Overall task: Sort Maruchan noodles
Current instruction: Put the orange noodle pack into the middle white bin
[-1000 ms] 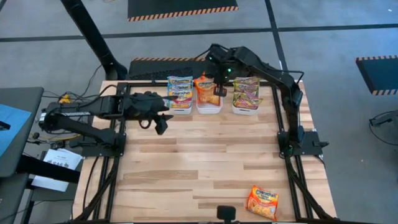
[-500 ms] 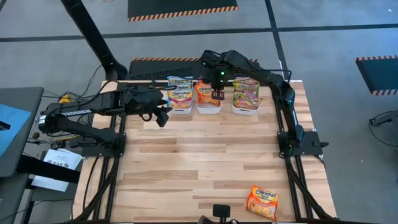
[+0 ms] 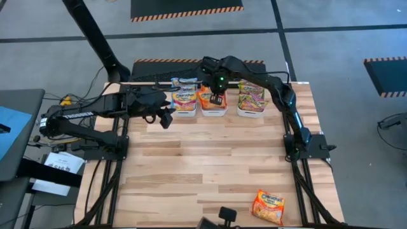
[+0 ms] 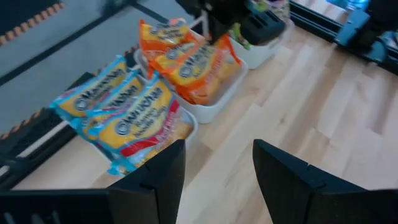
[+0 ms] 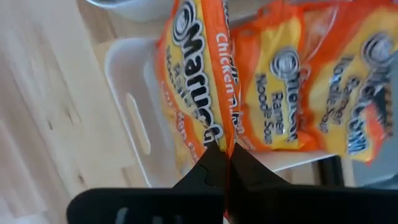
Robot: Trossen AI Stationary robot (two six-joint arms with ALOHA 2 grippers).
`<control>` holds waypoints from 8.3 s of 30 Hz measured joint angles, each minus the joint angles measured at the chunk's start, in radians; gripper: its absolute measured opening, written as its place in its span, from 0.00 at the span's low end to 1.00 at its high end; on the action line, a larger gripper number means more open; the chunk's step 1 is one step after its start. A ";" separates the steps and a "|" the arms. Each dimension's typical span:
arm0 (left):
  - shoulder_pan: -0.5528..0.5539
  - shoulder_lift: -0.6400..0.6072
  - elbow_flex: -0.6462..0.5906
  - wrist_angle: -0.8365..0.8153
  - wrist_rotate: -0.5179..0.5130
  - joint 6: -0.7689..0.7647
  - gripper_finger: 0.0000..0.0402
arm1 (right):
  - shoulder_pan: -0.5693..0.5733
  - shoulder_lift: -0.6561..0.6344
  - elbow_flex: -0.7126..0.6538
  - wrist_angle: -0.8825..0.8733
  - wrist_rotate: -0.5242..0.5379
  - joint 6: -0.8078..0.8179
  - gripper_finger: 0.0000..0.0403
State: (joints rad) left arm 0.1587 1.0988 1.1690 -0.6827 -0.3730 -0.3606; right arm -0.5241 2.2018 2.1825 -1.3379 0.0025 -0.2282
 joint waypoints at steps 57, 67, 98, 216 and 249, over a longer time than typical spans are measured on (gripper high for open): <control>0.047 0.000 0.000 -0.114 0.133 0.048 0.43 | 0.189 -0.662 -0.453 -0.148 -0.077 0.558 0.38; 0.047 0.000 0.000 -0.114 0.205 0.124 0.43 | 0.470 -0.986 -0.807 -0.088 -0.076 1.058 0.38; 0.018 0.000 0.000 -0.113 0.262 0.203 0.43 | 1.244 -0.897 -1.201 0.293 -0.267 1.988 0.56; 0.310 0.000 0.000 -0.113 0.149 0.319 0.43 | 0.159 -0.349 -0.325 0.164 0.135 0.321 0.00; 0.418 0.000 0.000 -0.112 0.149 0.240 0.43 | 0.084 -0.237 -0.325 0.225 0.072 0.197 0.00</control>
State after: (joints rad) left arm 0.5766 1.0992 1.1690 -0.7948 -0.2241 -0.1207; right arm -0.4400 1.9646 1.8572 -1.1124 0.0746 -0.0312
